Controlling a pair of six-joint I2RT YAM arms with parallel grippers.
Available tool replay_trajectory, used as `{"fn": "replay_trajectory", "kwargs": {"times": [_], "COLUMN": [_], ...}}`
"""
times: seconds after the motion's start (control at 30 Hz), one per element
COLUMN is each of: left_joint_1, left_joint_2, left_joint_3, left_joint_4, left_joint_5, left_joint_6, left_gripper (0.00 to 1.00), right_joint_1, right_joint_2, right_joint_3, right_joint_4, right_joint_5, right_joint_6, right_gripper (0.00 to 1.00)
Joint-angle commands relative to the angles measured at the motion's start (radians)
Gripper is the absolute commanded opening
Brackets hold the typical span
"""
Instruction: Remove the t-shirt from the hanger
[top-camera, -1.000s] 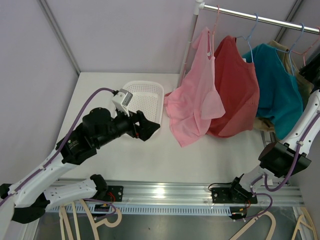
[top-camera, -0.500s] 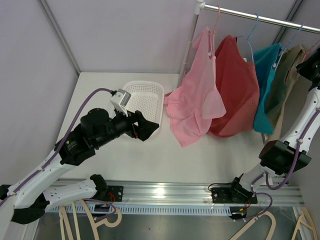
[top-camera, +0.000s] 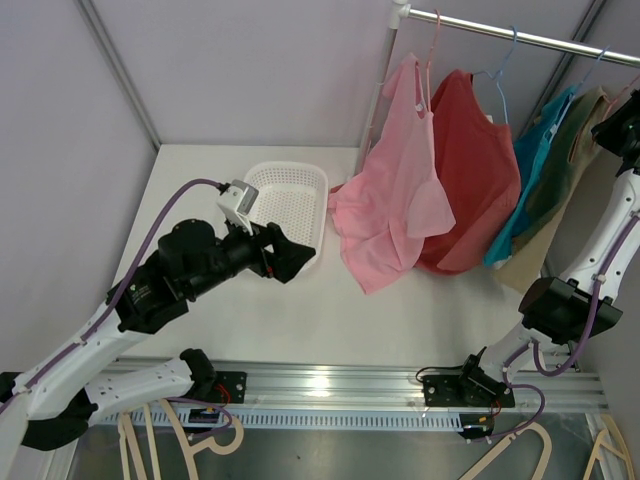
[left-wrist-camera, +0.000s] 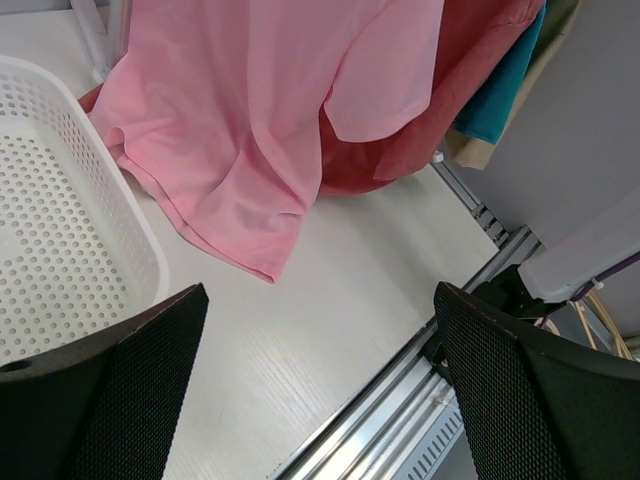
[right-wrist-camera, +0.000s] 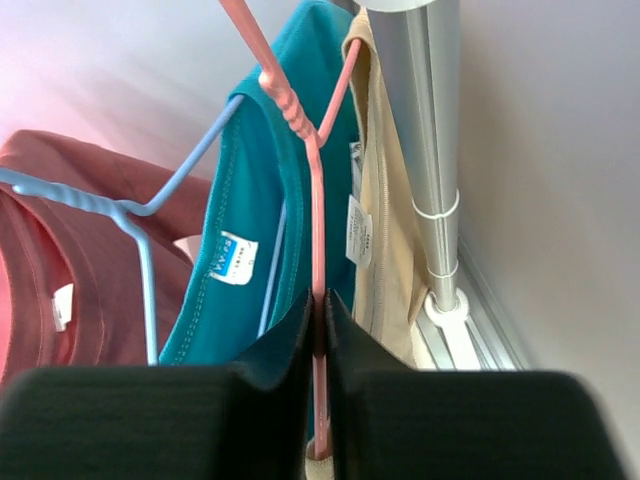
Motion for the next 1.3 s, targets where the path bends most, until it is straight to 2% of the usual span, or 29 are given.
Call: {"fn": "replay_trajectory", "kwargs": {"times": [0.0,0.47,0.57,0.6,0.77,1.0,1.17,1.27], "left_joint_1": [0.005,0.005,0.005,0.006,0.005,0.005,0.005,0.005], "left_joint_2": [-0.013,-0.011,-0.010,-0.007,-0.006,-0.014,-0.026,-0.037], "left_joint_3": [-0.008,-0.014,-0.017,-0.016,-0.016,-0.017,-0.031,-0.043], "left_joint_4": [0.016,0.019,0.019,0.019,0.019,0.017,0.025,0.031], "left_joint_5": [-0.014,-0.016,-0.018,-0.019,-0.019,-0.025,-0.031,-0.039], "left_joint_6": [0.017,0.017,0.017,0.019,0.020,0.032,0.040,0.043], "left_gripper": [1.00,0.99,1.00,0.99,1.00,1.00,0.99,1.00], "right_joint_1": [0.015,0.035,0.041,0.044,0.065,0.075,0.079,0.097], "right_joint_2": [0.004,0.021,0.028,0.030,0.021,0.024,-0.040,-0.129], "right_joint_3": [0.033,0.012,0.016,0.024,0.058,0.193,0.187,0.072], "right_joint_4": [0.008,0.017,0.020,0.018,0.035,0.015,-0.003,0.000], "right_joint_5": [0.047,0.127,0.127,0.129,0.135,0.109,0.100,0.124], "right_joint_6": [-0.010,-0.030,-0.030,-0.028,-0.028,-0.037,-0.057,-0.076], "right_gripper": [0.13,0.19,0.01,0.00,0.00,0.00,0.00,0.00]}}
